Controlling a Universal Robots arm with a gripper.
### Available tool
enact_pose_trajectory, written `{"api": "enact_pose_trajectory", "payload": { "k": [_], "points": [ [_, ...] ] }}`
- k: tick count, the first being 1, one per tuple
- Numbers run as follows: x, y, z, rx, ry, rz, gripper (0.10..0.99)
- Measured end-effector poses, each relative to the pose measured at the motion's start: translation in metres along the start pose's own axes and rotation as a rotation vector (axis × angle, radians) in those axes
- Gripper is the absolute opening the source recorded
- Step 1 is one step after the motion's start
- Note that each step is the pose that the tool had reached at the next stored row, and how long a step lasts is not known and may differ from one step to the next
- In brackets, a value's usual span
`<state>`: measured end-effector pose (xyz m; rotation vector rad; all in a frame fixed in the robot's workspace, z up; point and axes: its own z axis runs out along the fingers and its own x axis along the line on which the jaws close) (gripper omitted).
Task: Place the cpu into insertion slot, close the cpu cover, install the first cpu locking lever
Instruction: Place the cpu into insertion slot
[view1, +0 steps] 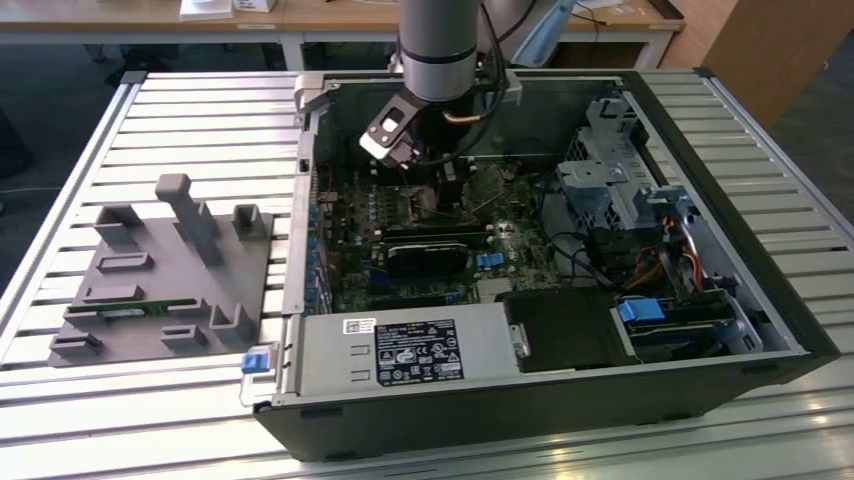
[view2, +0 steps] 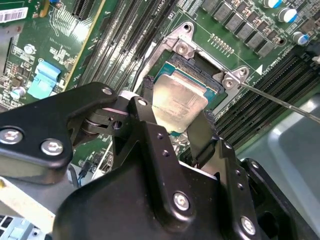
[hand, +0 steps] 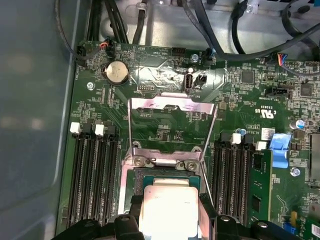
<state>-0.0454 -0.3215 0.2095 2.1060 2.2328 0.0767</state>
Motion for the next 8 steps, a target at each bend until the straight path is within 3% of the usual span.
{"api": "enact_pose_trajectory", "payload": {
  "k": [8],
  "points": [
    [0.0008,-0.0004,0.0050,0.000,-0.0010,0.008,0.525]
  ]
}}
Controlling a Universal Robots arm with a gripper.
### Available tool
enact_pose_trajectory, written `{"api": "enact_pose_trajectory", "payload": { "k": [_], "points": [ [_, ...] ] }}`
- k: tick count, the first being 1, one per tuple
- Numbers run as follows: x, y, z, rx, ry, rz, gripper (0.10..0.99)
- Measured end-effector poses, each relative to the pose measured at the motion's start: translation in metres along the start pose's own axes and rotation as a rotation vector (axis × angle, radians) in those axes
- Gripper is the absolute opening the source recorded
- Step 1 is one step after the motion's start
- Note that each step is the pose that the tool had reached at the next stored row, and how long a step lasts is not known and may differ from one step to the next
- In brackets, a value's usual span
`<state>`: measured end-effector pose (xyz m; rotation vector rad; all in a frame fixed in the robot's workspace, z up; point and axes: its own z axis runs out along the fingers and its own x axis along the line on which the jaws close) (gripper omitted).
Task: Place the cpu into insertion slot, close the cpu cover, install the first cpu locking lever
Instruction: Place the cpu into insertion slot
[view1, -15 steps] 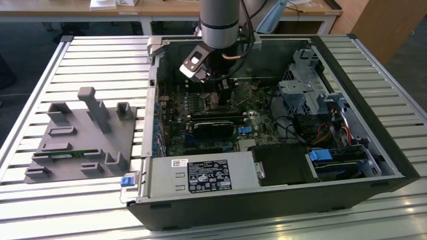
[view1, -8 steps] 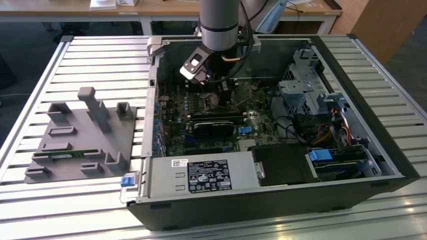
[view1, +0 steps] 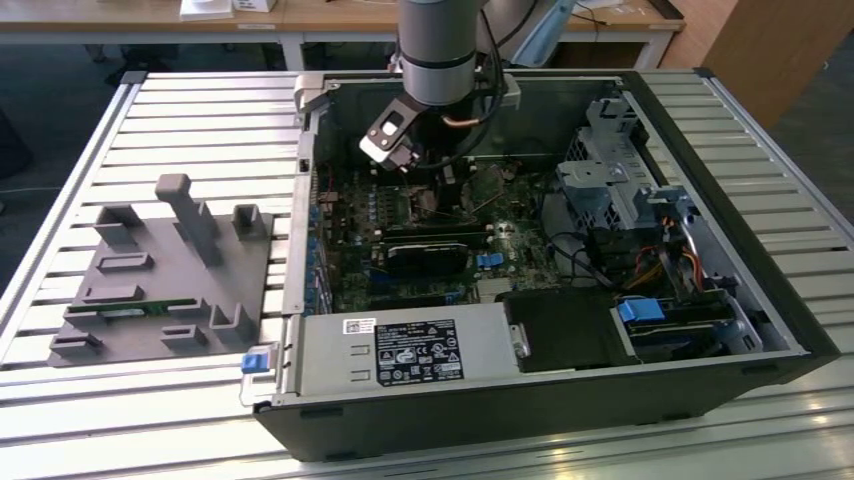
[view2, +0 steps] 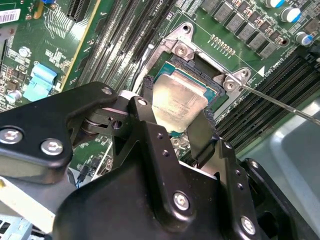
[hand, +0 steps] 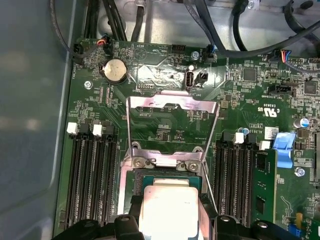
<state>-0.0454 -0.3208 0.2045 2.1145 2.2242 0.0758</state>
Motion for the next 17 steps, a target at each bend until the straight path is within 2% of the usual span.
{"api": "enact_pose_trajectory", "payload": {
  "k": [17],
  "points": [
    [0.0041,-0.0005,0.0083,0.001,-0.0006,0.004,0.525]
  ]
}}
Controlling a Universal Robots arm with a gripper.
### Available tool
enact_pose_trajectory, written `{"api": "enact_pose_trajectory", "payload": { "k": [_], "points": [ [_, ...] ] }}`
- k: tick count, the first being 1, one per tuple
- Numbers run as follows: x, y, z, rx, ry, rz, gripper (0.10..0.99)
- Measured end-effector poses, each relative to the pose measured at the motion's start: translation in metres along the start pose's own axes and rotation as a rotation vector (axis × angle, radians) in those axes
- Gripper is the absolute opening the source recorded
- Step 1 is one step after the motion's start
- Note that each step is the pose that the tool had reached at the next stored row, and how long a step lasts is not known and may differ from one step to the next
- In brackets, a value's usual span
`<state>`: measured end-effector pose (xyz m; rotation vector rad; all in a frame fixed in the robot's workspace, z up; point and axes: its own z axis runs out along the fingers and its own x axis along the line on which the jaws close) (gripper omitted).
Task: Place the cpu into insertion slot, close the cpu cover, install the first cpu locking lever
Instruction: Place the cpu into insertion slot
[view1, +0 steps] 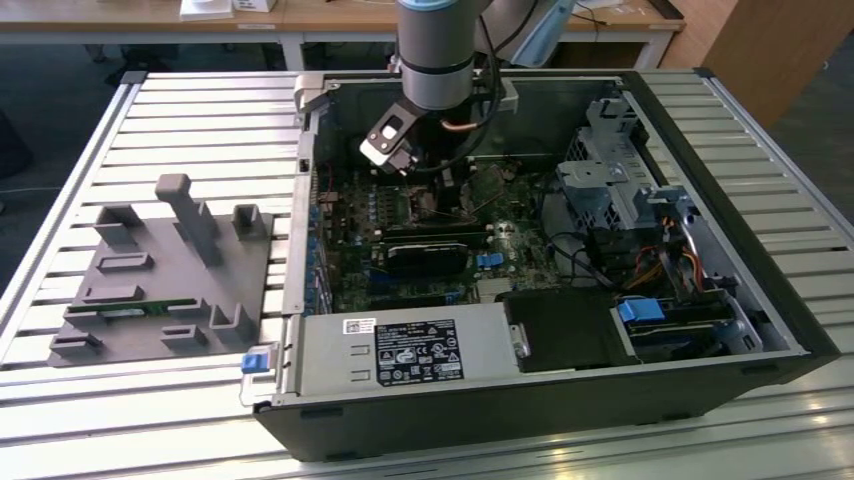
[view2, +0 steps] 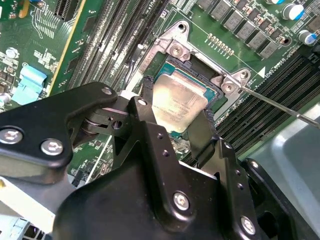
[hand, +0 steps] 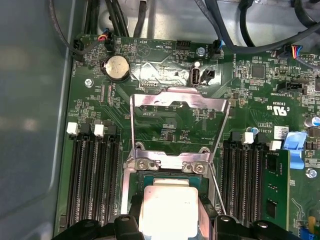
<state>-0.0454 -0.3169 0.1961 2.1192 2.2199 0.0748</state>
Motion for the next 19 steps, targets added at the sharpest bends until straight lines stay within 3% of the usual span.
{"api": "enact_pose_trajectory", "payload": {
  "k": [10,11,19],
  "points": [
    [0.0001,0.0000,0.0004,0.000,0.0004,0.000,0.533],
    [0.0001,0.0000,0.0004,0.000,0.0003,0.000,0.596],
    [0.0021,0.0000,0.0008,0.000,0.0009,0.000,0.596]
  ]
}}
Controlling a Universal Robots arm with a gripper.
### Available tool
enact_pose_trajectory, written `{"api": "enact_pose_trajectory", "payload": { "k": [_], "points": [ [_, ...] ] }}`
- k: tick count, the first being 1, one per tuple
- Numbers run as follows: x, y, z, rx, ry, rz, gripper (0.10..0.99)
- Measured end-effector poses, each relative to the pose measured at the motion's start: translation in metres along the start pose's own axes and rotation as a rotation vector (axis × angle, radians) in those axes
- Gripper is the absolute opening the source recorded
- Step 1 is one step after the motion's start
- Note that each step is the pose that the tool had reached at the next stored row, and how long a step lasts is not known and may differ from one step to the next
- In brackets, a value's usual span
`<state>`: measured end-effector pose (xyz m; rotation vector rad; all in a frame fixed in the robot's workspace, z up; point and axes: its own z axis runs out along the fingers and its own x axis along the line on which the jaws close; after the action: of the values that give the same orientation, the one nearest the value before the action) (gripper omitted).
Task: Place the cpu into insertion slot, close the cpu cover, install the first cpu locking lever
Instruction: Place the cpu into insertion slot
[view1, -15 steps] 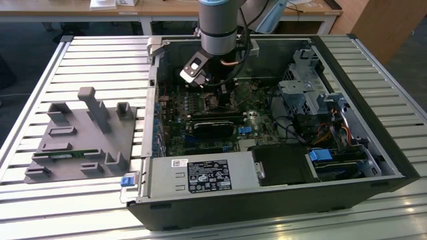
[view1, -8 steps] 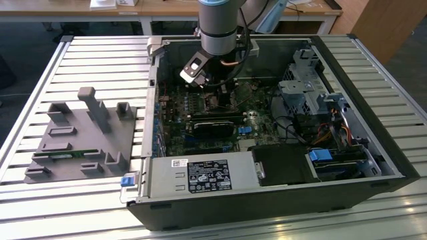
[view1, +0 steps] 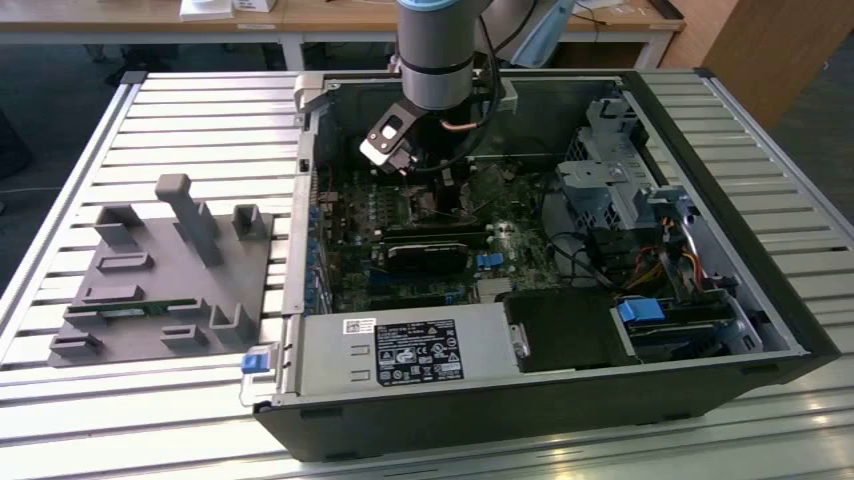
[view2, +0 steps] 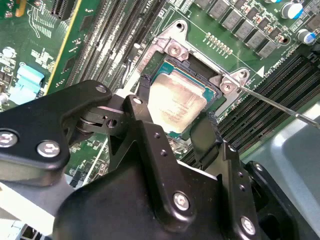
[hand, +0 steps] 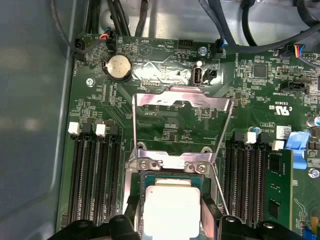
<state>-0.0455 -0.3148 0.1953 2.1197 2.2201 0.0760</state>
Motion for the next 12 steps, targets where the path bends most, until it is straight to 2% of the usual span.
{"api": "enact_pose_trajectory", "payload": {
  "k": [9,12],
  "points": [
    [0.0014,0.0000,0.0009,0.000,0.0018,0.000,0.596],
    [0.0014,0.0002,-0.0018,0.000,0.0018,0.000,0.596]
  ]
}}
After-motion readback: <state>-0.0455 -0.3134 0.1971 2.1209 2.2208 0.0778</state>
